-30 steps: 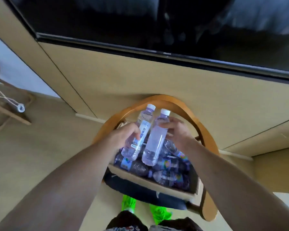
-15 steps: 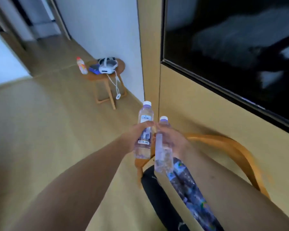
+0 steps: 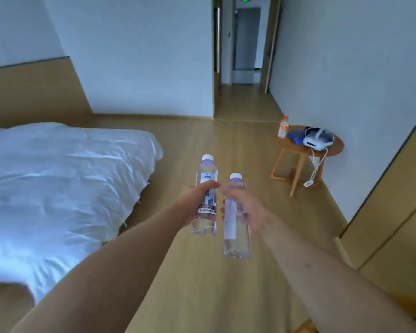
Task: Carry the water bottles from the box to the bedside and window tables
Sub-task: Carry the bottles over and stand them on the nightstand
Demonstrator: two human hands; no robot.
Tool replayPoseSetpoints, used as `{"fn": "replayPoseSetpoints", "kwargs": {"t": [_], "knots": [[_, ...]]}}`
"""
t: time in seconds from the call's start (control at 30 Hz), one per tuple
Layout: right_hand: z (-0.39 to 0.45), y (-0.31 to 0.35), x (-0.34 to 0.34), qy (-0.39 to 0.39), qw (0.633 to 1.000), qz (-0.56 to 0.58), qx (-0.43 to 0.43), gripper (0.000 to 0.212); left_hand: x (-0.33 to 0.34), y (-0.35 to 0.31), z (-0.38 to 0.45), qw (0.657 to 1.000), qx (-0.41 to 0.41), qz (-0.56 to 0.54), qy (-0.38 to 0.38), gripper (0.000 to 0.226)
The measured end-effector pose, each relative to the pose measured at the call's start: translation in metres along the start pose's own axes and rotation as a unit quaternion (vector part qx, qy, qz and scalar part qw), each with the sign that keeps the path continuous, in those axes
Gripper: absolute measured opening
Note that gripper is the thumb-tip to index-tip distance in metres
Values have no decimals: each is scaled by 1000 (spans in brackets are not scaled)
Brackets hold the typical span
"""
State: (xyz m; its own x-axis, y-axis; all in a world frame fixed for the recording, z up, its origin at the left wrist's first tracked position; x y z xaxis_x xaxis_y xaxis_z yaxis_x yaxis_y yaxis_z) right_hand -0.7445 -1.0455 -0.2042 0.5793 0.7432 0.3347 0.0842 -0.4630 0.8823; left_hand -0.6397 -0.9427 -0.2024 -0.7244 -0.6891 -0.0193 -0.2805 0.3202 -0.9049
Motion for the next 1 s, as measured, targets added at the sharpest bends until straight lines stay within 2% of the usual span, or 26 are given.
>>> {"fn": "replayPoseSetpoints", "kwargs": {"t": [0.1,0.2,0.3,0.43,0.63,0.77,0.9,1.0], "knots": [[26,-18,103,42,999,-21,11,32,-111,0,-15,997,12,-29,-69,36],[44,-44,202,88,995,-27,28,28,-215,6,-39,989,40,-64,-129,28],[53,-75,297,158,984,-57,52,31,-314,23,-69,973,45,-100,-204,34],[70,-117,409,198,971,-101,90,41,-432,56,-110,949,22,-129,-288,34],[86,-192,571,312,928,-150,141,33,-575,114,-167,895,-35,-142,-421,38],[99,-233,674,380,896,-163,163,32,-662,130,-198,845,-58,-158,-508,37],[119,-258,770,439,861,-179,185,40,-743,125,-219,804,-65,-200,-557,36],[132,-270,838,485,831,-191,195,37,-795,118,-233,775,-53,-235,-584,36]]}}
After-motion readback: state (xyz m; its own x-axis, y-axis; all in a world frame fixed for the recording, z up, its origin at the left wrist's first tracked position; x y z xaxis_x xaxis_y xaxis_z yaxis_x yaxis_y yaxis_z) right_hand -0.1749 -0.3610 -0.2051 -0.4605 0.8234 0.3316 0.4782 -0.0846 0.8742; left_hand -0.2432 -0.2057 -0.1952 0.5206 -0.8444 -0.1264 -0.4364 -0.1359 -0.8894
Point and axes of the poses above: each hand's wrist, its own z-axis towards the middle knuckle, its own x-axis out of the palm, y = z × x, the point moved 10 cm from there along z, towards the middle knuckle, and after that the axes turned 6 degrees about z, right-handed, at the moved point
